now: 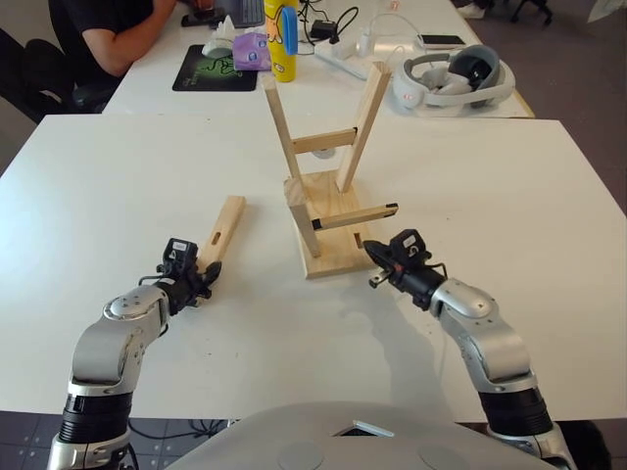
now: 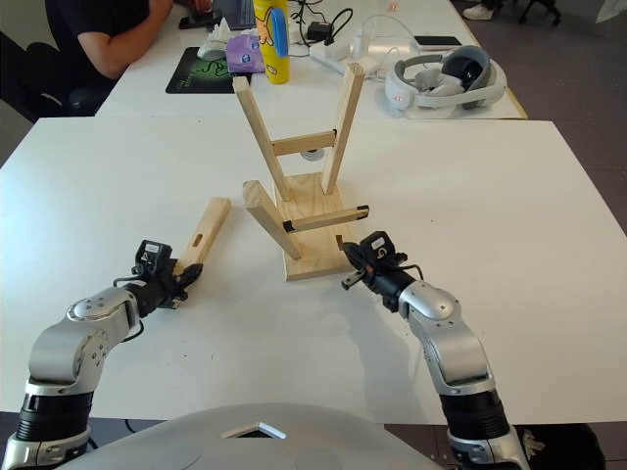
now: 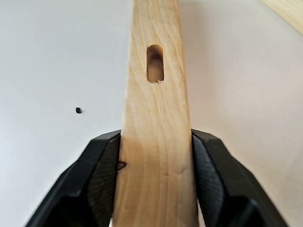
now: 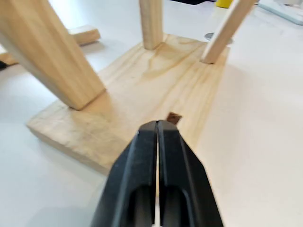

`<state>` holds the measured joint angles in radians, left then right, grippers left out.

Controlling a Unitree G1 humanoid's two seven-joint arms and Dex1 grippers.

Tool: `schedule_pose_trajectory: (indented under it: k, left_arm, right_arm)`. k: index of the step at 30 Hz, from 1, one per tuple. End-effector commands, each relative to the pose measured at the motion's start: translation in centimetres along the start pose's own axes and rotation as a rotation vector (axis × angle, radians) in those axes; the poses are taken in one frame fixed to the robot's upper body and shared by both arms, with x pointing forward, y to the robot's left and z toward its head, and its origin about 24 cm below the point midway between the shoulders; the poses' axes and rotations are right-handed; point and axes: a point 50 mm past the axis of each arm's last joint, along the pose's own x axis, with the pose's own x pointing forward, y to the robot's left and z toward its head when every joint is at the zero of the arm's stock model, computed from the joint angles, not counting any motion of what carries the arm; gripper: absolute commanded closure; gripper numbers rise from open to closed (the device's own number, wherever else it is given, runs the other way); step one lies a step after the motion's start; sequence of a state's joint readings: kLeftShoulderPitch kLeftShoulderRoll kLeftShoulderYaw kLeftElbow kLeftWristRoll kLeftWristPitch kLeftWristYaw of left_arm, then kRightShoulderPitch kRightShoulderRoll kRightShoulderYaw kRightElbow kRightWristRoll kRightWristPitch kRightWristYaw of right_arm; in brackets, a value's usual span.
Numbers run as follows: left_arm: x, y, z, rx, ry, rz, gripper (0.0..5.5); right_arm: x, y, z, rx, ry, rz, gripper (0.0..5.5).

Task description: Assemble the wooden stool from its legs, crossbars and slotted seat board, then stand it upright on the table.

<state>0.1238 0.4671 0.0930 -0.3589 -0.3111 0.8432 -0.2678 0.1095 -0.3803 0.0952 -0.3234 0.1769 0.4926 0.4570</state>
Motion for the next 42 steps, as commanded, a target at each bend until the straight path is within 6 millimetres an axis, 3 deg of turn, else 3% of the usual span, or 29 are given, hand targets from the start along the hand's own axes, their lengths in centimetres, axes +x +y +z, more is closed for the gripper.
schedule_pose_trajectory:
  k: [1, 5, 11, 15, 18, 22, 25, 29, 34, 42]
  left_arm:
    - [-0.1, 1.9, 3.2, 0.038, -0.146, 0.098, 3.44]
    - [-0.3, 3.2, 6.5, 0.054, -0.283, 0.157, 3.44]
    - [-0.7, 3.1, 9.8, 0.066, -0.432, 0.195, 3.44]
    - [-1.2, 3.3, 12.4, 0.077, -0.527, 0.201, 3.44]
    - [-2.1, 2.8, 14.9, 0.096, -0.632, 0.155, 3.44]
    - [-4.9, 2.9, 19.5, 0.147, -0.844, 0.068, 3.44]
    - [-7.5, 1.9, 22.8, 0.140, -0.999, -0.155, 3.44]
    - [-10.2, -0.2, 25.8, 0.209, -1.029, -0.507, 3.44]
    - [-11.3, -2.2, 27.9, 0.278, -0.967, -0.800, 3.44]
    - [-10.0, -4.3, 28.4, 0.358, -0.835, -0.996, 3.44]
  right_arm:
    - [-0.9, -1.6, -2.3, -0.030, 0.123, -0.071, 5.50]
    - [-0.3, -0.1, -4.1, -0.065, 0.211, -0.007, 5.50]
    - [1.2, 3.2, -3.0, -0.027, 0.147, 0.112, 5.50]
    - [2.2, 4.3, -2.0, -0.013, 0.109, 0.125, 5.50]
    - [2.1, 3.4, -1.9, -0.019, 0.110, 0.067, 5.50]
    - [0.1, -0.2, -0.8, 0.006, 0.052, -0.042, 5.50]
    - [-1.2, -3.4, 2.9, 0.044, -0.075, -0.043, 5.50]
    - [-3.6, -5.6, 10.2, 0.132, -0.301, 0.162, 5.04]
    - [-6.2, -4.8, 17.1, 0.175, -0.501, 0.489, 4.29]
    - [-7.0, -2.6, 21.5, 0.256, -0.640, 0.736, 2.96]
